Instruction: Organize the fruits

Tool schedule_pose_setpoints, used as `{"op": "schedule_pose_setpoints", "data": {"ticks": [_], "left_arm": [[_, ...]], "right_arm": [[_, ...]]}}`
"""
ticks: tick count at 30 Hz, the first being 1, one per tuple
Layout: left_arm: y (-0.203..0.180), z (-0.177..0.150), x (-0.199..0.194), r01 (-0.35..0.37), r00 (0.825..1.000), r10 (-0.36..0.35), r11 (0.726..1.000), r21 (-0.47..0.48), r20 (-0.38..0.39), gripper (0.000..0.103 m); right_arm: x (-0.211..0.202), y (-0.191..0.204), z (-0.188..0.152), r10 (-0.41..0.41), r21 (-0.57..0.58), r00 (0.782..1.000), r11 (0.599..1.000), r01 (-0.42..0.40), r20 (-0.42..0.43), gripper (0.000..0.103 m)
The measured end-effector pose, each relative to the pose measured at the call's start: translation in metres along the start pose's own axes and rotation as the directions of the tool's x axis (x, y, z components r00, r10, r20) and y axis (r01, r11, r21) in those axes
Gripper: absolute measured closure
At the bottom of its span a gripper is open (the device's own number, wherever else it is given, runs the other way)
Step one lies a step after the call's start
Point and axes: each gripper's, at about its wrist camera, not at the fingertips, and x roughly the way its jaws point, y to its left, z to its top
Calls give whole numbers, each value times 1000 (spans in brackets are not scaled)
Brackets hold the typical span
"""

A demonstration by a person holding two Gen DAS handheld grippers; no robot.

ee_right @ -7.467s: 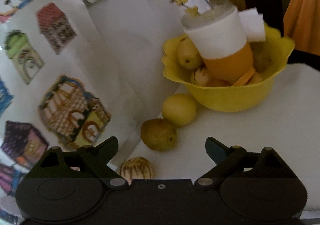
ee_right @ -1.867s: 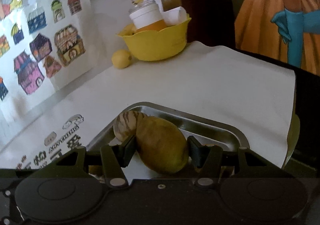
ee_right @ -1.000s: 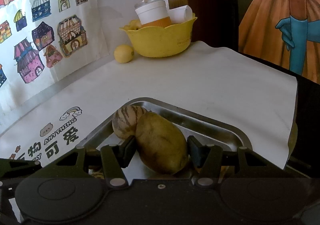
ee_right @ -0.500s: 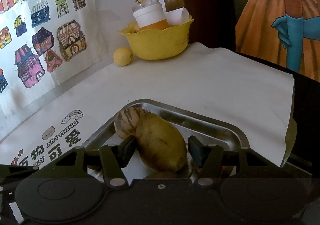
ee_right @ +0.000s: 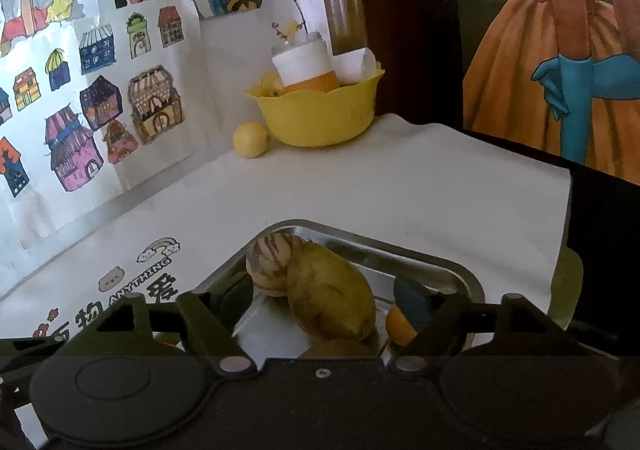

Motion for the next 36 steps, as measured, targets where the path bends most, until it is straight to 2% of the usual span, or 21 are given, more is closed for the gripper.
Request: {"op": "schedule_pose_setpoints", "data": {"ticks": [10,20,36], "left_arm": [[2,-6,-30,-21,999,22,1000,-19,45,9],[12,-24,-59,-40,996,46,996,-84,72,2],[20,-54,-101,-81,990,92,991,-107,108,1]], "right_arm": [[-24,6,-3,-36,20,998,999,35,45,12],[-56,20,-21,-84,13,992,996,83,90,2],[-97,42,-59,-140,9,982,990,140,128,1]]}}
